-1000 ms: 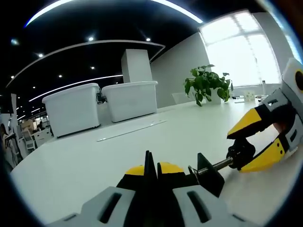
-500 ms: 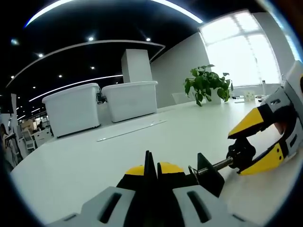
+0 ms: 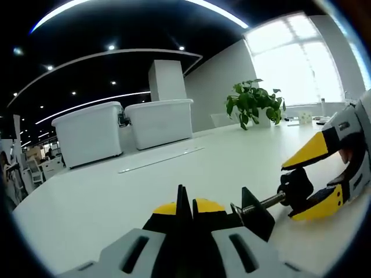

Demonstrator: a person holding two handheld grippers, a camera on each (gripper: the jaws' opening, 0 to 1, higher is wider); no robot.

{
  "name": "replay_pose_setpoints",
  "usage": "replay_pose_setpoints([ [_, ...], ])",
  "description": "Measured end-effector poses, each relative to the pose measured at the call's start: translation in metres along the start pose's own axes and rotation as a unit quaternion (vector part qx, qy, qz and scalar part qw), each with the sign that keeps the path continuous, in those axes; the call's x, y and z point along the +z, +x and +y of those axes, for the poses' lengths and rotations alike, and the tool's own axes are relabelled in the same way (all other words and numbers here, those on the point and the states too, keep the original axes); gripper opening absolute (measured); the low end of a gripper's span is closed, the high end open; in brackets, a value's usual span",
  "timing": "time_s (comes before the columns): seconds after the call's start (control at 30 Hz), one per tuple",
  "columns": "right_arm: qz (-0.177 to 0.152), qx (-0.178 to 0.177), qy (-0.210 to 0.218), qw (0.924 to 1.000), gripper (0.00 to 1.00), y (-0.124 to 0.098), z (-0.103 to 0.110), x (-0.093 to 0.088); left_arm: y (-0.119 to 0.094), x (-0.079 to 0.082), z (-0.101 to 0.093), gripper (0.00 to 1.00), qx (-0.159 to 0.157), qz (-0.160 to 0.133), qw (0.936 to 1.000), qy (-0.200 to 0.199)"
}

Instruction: Clamp the fixed fixture on the desktop, loosen the retaining clip, secure it to the edge of the desk, and tighten the retaining clip.

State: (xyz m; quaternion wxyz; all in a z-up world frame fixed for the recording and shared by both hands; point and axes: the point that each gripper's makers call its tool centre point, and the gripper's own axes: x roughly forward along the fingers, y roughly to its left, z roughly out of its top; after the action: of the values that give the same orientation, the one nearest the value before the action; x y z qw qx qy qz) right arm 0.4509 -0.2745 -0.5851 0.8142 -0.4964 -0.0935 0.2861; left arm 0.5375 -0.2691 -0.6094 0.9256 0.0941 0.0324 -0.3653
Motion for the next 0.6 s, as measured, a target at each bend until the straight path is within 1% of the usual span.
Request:
replay_pose_setpoints([
  [0.07,-0.004,-0.011,0.007,0.9999,0.22,-0.005,-0.006,0.004,-0.001,0.0,-0.002,0.07,-0.003,0.0,1.0,0.001],
  [0.1,-0.022,-0.009,0.041,0.9989,0.22,-0.003,-0.007,0.009,-0.001,0.0,-0.003,0.07,-0.005,-0.001,1.0,0.001],
  [0.13,-0.033,-0.005,0.081,0.9962,0.22,-0.001,-0.009,0.012,-0.001,0.0,-0.003,0.07,-0.006,-0.001,1.0,0.001],
  [0.2,-0.048,0.002,0.143,0.9885,0.24,0.0,-0.012,0.016,0.0,0.0,-0.003,0.07,-0.007,-0.001,1.0,0.001],
  [0.23,-0.047,-0.002,0.156,0.9866,0.26,-0.001,-0.012,0.014,0.0,0.0,-0.003,0.07,-0.007,-0.001,1.0,0.001],
  [0.27,-0.038,-0.004,0.16,0.9863,0.27,-0.001,-0.015,0.01,0.0,0.0,-0.003,0.07,-0.007,-0.001,1.0,0.001],
  [0.3,-0.033,-0.006,0.18,0.983,0.26,-0.002,-0.015,0.006,0.0,0.0,-0.003,0.07,-0.007,-0.001,1.0,0.001],
  [0.33,-0.033,-0.009,0.208,0.9776,0.26,-0.002,-0.018,0.004,0.0,0.0,-0.003,0.07,-0.007,-0.001,1.0,0.001],
  [0.37,-0.037,-0.013,0.242,0.9695,0.26,-0.002,-0.021,0.003,0.0,0.0,-0.003,0.07,-0.007,-0.001,1.0,0.001],
  [0.4,-0.043,-0.015,0.281,0.9585,0.26,-0.002,-0.024,0.003,0.0,0.0,-0.003,0.07,-0.007,-0.001,1.0,0.001],
  [0.43,-0.046,-0.012,0.321,0.9459,0.26,-0.003,-0.025,0.002,0.0,0.0,-0.003,0.07,-0.007,-0.001,1.0,0.001],
  [0.47,-0.043,-0.011,0.363,0.9308,0.26,-0.002,-0.026,-0.003,0.0,0.0,-0.003,0.07,-0.007,-0.001,1.0,0.001],
  [0.5,-0.039,-0.012,0.384,0.9225,0.26,-0.002,-0.027,-0.008,0.0,0.0,-0.003,0.07,-0.007,-0.001,1.0,0.001],
  [0.53,-0.036,-0.011,0.399,0.916,0.25,-0.002,-0.027,-0.011,0.0,0.0,-0.003,0.07,-0.007,-0.001,1.0,0.001],
  [0.6,-0.03,-0.006,0.453,0.8912,0.22,-0.001,-0.025,-0.018,0.0,0.0,-0.003,0.07,-0.007,-0.001,1.0,0.001],
])
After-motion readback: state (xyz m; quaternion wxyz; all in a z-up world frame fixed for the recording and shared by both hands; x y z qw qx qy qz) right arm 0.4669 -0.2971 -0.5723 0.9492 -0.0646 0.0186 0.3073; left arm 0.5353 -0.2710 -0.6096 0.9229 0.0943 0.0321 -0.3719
